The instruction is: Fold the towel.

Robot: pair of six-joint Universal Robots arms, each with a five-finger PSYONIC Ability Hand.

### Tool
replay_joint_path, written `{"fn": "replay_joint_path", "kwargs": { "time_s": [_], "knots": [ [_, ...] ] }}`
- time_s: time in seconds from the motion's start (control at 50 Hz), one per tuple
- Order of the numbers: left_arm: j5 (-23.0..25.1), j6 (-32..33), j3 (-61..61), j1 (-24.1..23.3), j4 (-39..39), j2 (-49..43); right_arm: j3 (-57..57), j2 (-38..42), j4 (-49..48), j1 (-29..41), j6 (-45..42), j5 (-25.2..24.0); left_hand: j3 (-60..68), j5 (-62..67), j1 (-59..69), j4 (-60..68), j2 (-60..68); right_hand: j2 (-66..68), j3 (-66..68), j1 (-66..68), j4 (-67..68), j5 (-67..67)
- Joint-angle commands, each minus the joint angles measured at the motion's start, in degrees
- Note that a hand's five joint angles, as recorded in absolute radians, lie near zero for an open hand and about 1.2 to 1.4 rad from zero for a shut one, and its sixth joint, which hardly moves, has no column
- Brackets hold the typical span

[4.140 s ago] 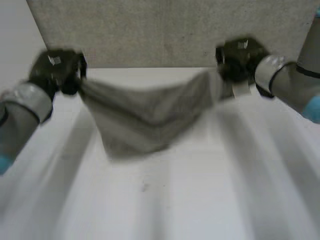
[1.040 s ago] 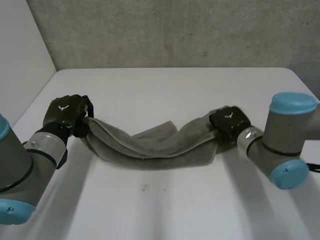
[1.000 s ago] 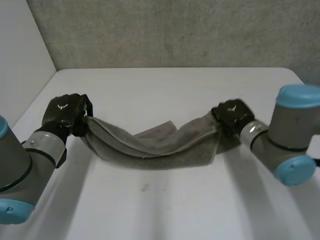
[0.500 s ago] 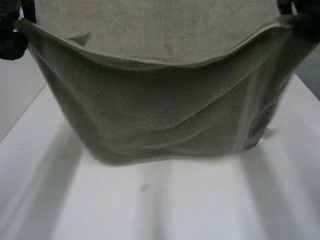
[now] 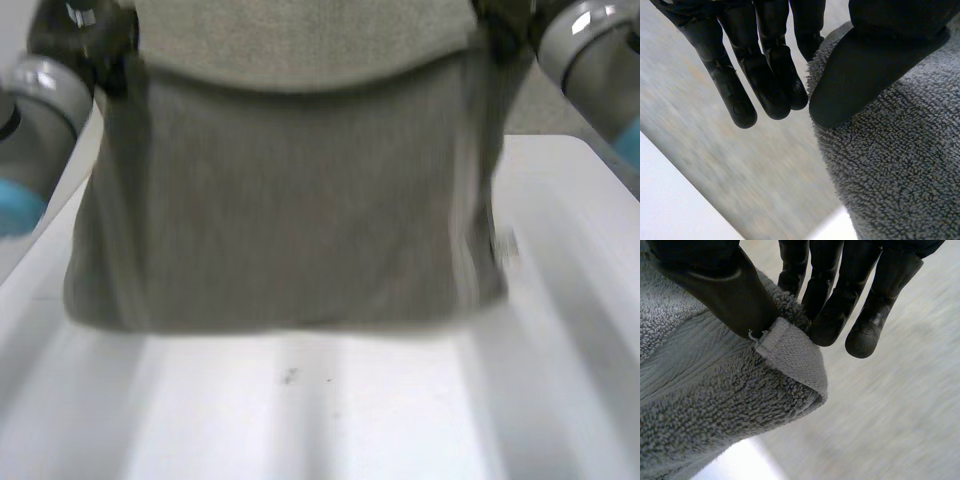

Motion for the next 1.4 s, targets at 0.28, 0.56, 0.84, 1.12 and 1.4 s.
{"fn": "replay_joint_path", "kwargs": {
  "time_s": [0.28,0.56,0.84,1.12,1.4],
  "knots": [
    [-8.09,-17.27,-11.70,0.33,11.44,3.49,11.61,-3.48,-4.98,-0.17,8.31,-4.28,10.25,11.13,12.09,10.14,10.22,5.54,3.99,4.54,3.39,4.30],
    [-5.35,-14.37,-38.29,0.33,24.63,-5.56,44.28,-0.14,-9.98,-0.79,-3.81,-5.33,10.25,11.13,12.09,10.14,10.22,5.54,3.99,4.54,3.39,4.30],
    [-5.35,-5.67,-48.75,-0.46,23.40,-0.20,61.51,-9.52,-12.71,-4.21,-3.82,-4.54,10.25,11.13,12.09,10.14,10.22,5.54,3.99,4.54,3.39,4.30],
    [-1.76,-4.09,-56.74,-2.92,21.55,10.25,78.31,-17.98,-22.11,-7.55,-4.44,-5.24,-47.07,-46.18,-45.23,-47.18,-47.10,5.54,3.99,4.54,3.39,4.30],
    [10.63,0.39,-53.41,2.34,21.29,12.38,80.96,-17.28,-25.20,-7.82,-4.53,-6.91,-46.75,-45.87,-44.91,-46.86,-46.78,5.54,3.99,4.54,3.39,4.30]
  ]
}}
